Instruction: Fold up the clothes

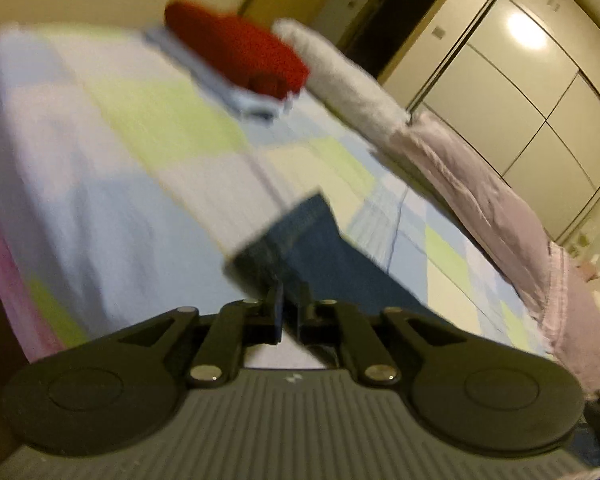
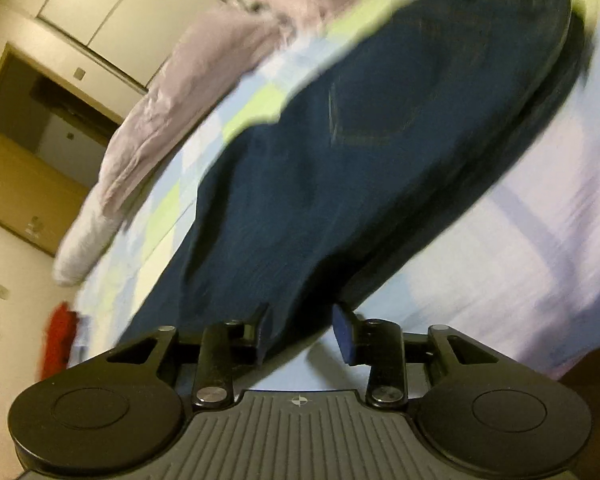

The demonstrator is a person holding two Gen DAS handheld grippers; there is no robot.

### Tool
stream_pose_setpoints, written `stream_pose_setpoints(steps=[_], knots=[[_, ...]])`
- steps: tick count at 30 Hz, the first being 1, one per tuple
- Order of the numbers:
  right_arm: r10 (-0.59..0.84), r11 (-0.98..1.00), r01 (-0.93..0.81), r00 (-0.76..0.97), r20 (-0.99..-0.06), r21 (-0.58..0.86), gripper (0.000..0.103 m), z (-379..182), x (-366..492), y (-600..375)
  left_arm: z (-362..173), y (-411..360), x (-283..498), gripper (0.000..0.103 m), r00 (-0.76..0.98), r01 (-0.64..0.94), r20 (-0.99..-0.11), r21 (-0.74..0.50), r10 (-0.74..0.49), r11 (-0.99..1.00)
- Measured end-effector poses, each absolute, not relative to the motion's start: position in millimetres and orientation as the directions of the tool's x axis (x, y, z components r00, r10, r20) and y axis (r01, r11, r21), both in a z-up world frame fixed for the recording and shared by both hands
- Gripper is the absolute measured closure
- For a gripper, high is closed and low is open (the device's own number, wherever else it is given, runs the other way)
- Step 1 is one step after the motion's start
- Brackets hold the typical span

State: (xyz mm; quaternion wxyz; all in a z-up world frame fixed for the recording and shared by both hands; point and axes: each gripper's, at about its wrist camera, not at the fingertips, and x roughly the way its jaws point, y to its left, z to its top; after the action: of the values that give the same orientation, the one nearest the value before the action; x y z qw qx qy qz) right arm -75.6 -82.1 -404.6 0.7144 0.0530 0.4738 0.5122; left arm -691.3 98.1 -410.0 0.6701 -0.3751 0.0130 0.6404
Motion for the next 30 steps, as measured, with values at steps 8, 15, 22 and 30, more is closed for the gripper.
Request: stream_pose_setpoints(steps=[8, 15, 22, 30], knots=[[0.772, 0.433, -0.898, 0.331, -0.543, 0.069, 0.066, -406, -98, -69, -437, 145, -627, 0.100, 0.153, -0.977, -0.598, -0.213, 0.787, 0.027], [0.752, 0.413, -0.911, 0.338, -0.567, 0.005, 0.067, -421, -74, -77, -390, 148, -581, 0.103, 0.214, -0.970, -0.563, -0.220, 0.799, 0.105], [0.699, 0.561, -0.821, 0.539, -0.471, -0.106, 0.067, -411, 9, -85, -399, 163, -437, 0.103, 0.472, -0.869, -0.584, -0.181, 0.661, 0.460], [0.689, 0.635, -0.750, 0.442, -0.574, 0.185, 0.067, -421, 83, -131, -442, 175, -385, 0.103, 0.418, -0.883, -0.679, -0.146, 0.604, 0.447]])
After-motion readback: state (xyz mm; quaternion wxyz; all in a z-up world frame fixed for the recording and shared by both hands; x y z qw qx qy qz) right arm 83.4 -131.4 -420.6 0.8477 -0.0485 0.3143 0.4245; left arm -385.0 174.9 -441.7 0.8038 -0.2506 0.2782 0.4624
